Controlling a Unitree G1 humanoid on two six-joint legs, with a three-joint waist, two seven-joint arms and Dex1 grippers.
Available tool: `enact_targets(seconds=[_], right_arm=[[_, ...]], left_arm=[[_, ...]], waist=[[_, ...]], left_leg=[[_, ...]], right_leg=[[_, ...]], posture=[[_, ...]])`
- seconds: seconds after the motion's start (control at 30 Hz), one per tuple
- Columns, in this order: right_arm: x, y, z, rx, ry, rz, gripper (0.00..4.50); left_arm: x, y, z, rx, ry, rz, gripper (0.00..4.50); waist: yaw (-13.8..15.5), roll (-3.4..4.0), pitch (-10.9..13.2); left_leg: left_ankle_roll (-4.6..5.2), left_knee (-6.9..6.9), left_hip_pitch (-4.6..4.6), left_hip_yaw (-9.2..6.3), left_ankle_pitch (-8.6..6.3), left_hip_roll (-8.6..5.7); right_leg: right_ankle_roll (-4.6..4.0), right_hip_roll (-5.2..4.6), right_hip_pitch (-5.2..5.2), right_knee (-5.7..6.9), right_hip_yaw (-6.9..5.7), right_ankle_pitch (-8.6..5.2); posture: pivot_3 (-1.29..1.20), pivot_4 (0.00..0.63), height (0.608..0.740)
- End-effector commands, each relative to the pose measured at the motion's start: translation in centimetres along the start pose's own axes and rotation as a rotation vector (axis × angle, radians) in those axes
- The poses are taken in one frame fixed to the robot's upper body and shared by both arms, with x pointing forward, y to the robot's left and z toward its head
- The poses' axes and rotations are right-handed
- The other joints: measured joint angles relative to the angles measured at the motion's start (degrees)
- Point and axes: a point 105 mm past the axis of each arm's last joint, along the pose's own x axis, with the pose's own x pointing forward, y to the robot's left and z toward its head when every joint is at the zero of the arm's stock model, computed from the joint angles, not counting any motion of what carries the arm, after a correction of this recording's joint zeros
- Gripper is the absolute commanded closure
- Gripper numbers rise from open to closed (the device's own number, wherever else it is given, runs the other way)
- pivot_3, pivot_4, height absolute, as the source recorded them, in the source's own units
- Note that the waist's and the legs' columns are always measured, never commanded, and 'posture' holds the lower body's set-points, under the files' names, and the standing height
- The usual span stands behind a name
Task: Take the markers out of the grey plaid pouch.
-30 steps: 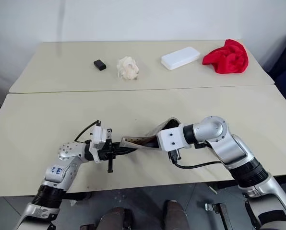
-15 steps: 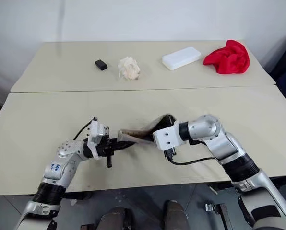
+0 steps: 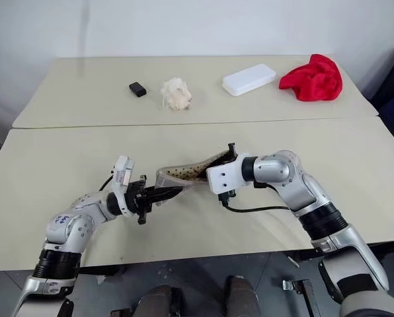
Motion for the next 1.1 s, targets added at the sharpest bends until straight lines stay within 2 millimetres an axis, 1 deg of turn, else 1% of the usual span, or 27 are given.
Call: enact_targets(seconds=[0.03,0.1,0.27,0.4,0.5,0.57,0.67,0.77,0.9,0.97,1.03,1.1], right_arm=[[-2.0,-0.3,2.2,0.105,-0.182,0.023,4.02],[-2.9,-0.9,1.8,0.141,-0.183,-0.011,4.02],[-4.0,-2.0,2.2,0.213,-0.251,-0.061,4.02],[-4.4,-2.2,2.6,0.352,-0.324,-0.068,4.02],[-4.7,-1.9,2.1,0.476,-0.332,-0.063,4.02],[-5.0,-1.7,1.8,0.607,-0.358,-0.06,4.02],[-5.3,-1.8,1.9,0.71,-0.401,-0.066,4.02],[-6.0,-2.2,3.1,0.786,-0.483,-0.041,4.02],[-7.0,-3.0,4.6,0.823,-0.562,-0.041,4.02],[-7.9,-3.5,5.7,0.842,-0.62,-0.035,4.02],[-9.2,-4.5,6.8,0.865,-0.692,-0.05,4.02],[-10.5,-5.3,7.5,0.879,-0.744,-0.078,4.02]], left_arm=[[0.1,-0.8,1.3,0.063,-0.039,-0.028,4.5],[-0.1,-0.9,0.9,0.086,-0.019,-0.027,4.5],[-0.4,-1.3,-0.2,0.121,0.022,-0.029,4.5],[-0.6,-1.6,-0.9,0.136,0.045,-0.035,4.5],[-0.7,-1.7,-1.2,0.158,0.059,-0.041,4.5],[-0.7,-1.7,-1.4,0.167,0.068,-0.044,4.5],[-0.7,-1.7,-1.6,0.177,0.08,-0.05,4.5],[-0.7,-1.7,-1.7,0.182,0.082,-0.05,4.5],[-0.7,-1.6,-1.7,0.183,0.083,-0.048,4.5],[-0.7,-1.5,-1.7,0.184,0.084,-0.047,4.5],[-0.8,-1.3,-1.5,0.186,0.083,-0.044,4.5],[-0.9,-1.2,-1.4,0.187,0.082,-0.042,4.5]], waist=[[-0.1,0.0,0.0],[-0.2,0.0,0.0],[-0.3,0.0,0.0],[-0.3,0.0,0.0],[-0.1,0.0,0.0],[-0.1,0.0,0.0],[-0.2,0.0,0.0],[-0.2,0.0,0.0],[-0.1,0.0,0.0],[-0.1,0.0,0.0],[0.0,0.0,0.0],[0.0,0.0,0.0]], left_leg=[[0.01,0.0,0.0,0.0,0.0,-0.01],[0.01,0.03,0.0,0.01,0.0,-0.01],[0.0,0.0,0.01,0.01,0.0,0.0],[0.01,0.0,0.01,0.02,0.0,0.0],[0.01,0.01,0.01,0.01,0.0,0.0],[0.01,0.02,0.01,0.02,-0.01,-0.01],[0.01,0.01,0.01,0.02,-0.01,0.0],[0.01,0.01,0.01,0.02,-0.01,0.0],[0.01,0.0,0.0,0.02,-0.01,0.0],[0.01,0.0,0.0,0.02,-0.01,0.0],[0.01,0.0,0.0,0.02,-0.01,0.0],[0.02,0.0,-0.01,0.02,-0.01,-0.01]], right_leg=[[0.01,0.0,0.0,0.0,0.0,0.0],[0.01,0.0,0.0,0.02,0.01,0.01],[0.01,0.0,-0.03,0.03,0.02,0.01],[0.01,0.0,-0.03,0.03,0.02,0.01],[0.01,-0.01,-0.03,0.03,0.02,0.01],[0.0,-0.02,-0.03,0.03,0.02,0.01],[0.0,-0.01,-0.03,0.04,0.02,0.01],[0.0,-0.01,-0.04,0.04,0.02,0.01],[0.0,-0.01,-0.05,0.04,0.03,0.01],[0.0,-0.02,-0.05,0.04,0.03,0.01],[0.0,-0.02,-0.05,0.04,0.03,0.01],[0.0,-0.02,-0.05,0.04,0.03,0.01]], posture=[[0.0,0.15,0.74],[0.0,0.15,0.74],[0.0,0.15,0.74],[0.0,0.15,0.74],[0.0,0.15,0.74],[0.0,0.15,0.74],[0.0,0.15,0.74],[0.0,0.15,0.74],[0.0,0.15,0.74],[0.0,0.15,0.74],[0.0,0.15,0.74],[0.0,0.15,0.74]])
